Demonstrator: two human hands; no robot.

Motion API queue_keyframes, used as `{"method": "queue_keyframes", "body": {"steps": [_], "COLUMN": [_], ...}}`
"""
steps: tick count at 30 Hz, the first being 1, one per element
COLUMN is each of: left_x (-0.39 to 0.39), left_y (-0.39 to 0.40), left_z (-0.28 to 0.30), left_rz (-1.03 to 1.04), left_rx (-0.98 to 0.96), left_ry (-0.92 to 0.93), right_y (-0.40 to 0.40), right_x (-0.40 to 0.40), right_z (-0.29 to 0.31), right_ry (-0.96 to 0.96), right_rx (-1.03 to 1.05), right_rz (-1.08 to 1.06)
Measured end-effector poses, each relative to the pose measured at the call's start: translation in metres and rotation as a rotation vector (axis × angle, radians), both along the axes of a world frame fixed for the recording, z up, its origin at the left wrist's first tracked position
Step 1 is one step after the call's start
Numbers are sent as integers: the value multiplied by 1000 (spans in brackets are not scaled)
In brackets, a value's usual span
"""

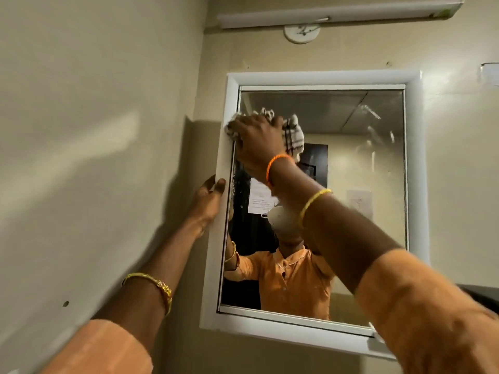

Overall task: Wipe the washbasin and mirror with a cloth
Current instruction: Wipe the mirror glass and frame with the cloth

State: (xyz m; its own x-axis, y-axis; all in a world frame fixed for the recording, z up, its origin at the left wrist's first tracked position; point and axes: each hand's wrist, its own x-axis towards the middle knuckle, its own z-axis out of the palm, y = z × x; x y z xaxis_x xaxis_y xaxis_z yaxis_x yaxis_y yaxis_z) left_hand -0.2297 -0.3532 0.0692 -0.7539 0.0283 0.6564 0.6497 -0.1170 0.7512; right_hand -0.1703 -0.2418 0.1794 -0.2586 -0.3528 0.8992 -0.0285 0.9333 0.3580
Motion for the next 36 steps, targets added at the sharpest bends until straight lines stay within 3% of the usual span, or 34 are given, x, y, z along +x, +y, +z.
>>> {"method": "queue_keyframes", "body": {"steps": [6, 9, 13, 15, 17, 22, 30, 36], "left_x": [12, 20, -3, -22, 1, 16, 6, 23], "left_y": [-1, -1, -2, -3, 0, 7, 1, 6], "left_z": [0, -2, -13, -17, -15, -14, -16, -18], "left_rz": [26, 22, 11, -19, -29, -19, 149, 99], "left_rx": [38, 21, -15, -27, 0, 94, 7, 42], "left_ry": [-105, -58, -74, -103, -96, -38, 57, 35], "right_y": [16, 18, 31, 33, 26, 15, 68, 156], "right_x": [10, 19, 30, 32, 27, 6, 29, 63], "right_z": [-91, -61, 28, 53, 49, 4, 36, 27], "right_ry": [-113, -124, 14, 11, 19, -3, 135, 293], "right_rx": [209, 229, -122, -191, -146, 219, -178, -397], "right_rz": [21, -49, -78, -93, -113, -165, -114, -149]}}
